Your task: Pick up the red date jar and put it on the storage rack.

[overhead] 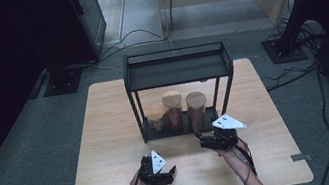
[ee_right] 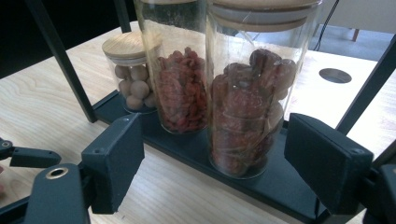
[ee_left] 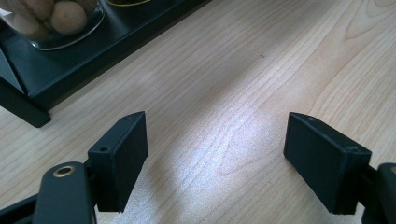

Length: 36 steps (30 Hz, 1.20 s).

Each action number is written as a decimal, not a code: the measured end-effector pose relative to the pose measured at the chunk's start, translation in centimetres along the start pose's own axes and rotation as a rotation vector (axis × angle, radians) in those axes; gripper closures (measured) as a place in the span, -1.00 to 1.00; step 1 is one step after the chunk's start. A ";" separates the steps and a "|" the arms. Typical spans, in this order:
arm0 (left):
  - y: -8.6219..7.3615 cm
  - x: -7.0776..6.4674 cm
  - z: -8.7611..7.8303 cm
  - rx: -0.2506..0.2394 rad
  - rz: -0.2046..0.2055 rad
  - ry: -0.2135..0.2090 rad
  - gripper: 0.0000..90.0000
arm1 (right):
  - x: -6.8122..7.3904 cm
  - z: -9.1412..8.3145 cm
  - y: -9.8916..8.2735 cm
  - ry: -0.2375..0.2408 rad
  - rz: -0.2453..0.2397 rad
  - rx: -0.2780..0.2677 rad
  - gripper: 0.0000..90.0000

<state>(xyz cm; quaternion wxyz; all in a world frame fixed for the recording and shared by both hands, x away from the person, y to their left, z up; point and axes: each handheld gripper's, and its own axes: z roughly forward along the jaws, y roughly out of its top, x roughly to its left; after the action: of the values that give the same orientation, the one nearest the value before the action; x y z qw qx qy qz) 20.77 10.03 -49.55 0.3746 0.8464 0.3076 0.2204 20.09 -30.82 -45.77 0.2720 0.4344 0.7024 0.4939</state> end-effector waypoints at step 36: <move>0.0 0.1 0.0 0.002 -0.010 0.000 -0.52 | -0.2 -1.4 -3.8 0.090 -0.034 -0.001 -0.56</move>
<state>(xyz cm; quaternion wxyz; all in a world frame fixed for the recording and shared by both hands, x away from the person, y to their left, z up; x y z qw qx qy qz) 20.83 10.04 -49.53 0.3750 0.8452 0.3121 0.2180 17.76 -32.19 -48.77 0.2487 0.3998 0.7208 0.5086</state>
